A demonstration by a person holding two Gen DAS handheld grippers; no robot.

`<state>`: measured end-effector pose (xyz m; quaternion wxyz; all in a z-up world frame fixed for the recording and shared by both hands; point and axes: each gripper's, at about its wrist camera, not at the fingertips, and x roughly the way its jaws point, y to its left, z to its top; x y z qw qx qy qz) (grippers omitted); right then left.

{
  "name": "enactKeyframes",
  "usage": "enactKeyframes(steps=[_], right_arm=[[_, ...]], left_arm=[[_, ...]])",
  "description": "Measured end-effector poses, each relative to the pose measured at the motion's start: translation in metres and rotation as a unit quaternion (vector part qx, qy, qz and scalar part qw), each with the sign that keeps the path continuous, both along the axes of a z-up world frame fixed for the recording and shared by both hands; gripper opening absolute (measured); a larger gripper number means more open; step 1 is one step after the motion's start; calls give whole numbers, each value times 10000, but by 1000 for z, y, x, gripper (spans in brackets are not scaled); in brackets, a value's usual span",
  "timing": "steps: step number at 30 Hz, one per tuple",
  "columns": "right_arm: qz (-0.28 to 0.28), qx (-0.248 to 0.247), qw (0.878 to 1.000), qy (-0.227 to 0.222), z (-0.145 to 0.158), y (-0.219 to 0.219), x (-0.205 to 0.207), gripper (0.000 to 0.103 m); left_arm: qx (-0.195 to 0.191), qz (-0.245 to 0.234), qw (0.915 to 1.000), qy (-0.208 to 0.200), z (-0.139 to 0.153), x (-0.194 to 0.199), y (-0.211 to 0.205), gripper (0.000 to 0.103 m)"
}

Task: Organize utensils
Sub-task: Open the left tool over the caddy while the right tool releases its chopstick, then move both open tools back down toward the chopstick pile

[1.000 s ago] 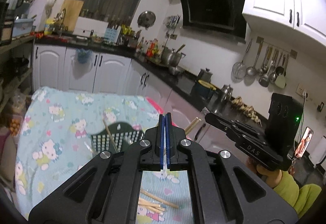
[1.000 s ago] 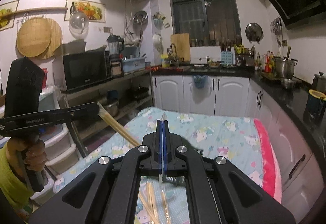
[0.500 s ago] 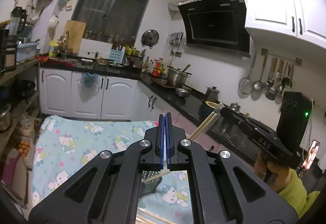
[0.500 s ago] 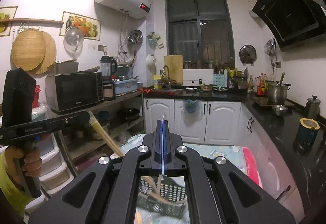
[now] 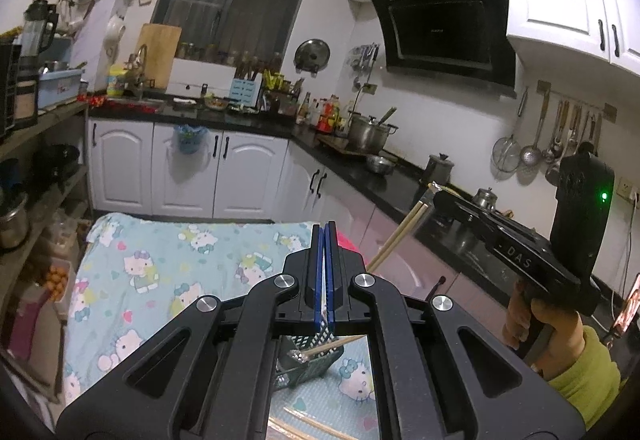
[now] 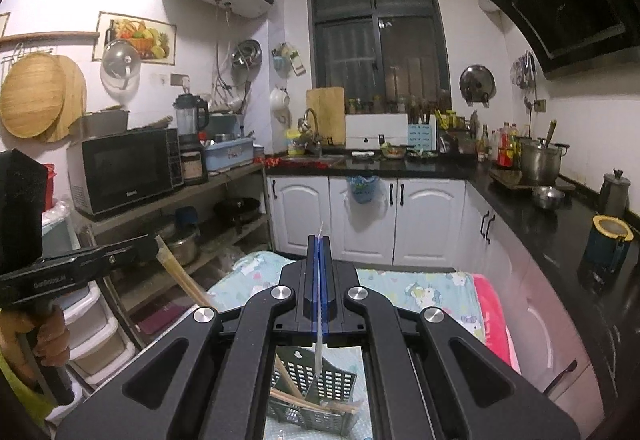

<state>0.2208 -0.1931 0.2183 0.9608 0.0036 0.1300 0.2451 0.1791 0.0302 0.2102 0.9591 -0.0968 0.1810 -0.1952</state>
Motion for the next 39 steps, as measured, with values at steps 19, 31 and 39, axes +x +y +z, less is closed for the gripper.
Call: enactKeyframes(steps=[19,31,39], right_arm=[[-15,-133,9965,828,-79,19,44,1],[-275,-85,9930,1144,-108,-3,42,47],[-283,-15,9946,994,-109,-25,9,61]], left_arm=[[-105,-53,9976,680,-74,36,-4,0],[-131,207,9969,752,-96,30,8,51],[-114,439,9983,359,-86,-12,18,92]])
